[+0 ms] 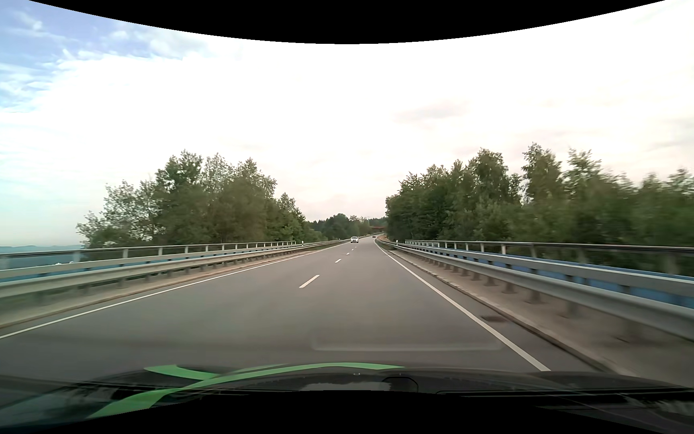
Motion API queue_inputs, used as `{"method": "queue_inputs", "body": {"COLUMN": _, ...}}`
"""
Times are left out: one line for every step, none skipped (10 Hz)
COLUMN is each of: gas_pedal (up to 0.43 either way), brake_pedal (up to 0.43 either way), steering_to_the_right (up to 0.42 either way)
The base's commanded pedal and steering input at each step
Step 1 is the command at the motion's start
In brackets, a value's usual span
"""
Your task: Follow the waypoints while adhering to traffic rules and regulations
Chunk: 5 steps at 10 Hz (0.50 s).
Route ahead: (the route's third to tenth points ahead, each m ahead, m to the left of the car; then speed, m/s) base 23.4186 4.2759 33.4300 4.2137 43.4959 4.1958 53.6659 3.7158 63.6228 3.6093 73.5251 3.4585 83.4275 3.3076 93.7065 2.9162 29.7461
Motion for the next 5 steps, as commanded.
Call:
{"method": "queue_inputs", "body": {"gas_pedal": 0.287, "brake_pedal": 0.000, "steering_to_the_right": -0.003}}
{"method": "queue_inputs", "body": {"gas_pedal": 0.268, "brake_pedal": 0.000, "steering_to_the_right": -0.002}}
{"method": "queue_inputs", "body": {"gas_pedal": 0.240, "brake_pedal": 0.000, "steering_to_the_right": -0.003}}
{"method": "queue_inputs", "body": {"gas_pedal": 0.240, "brake_pedal": 0.000, "steering_to_the_right": -0.003}}
{"method": "queue_inputs", "body": {"gas_pedal": 0.240, "brake_pedal": 0.000, "steering_to_the_right": -0.003}}
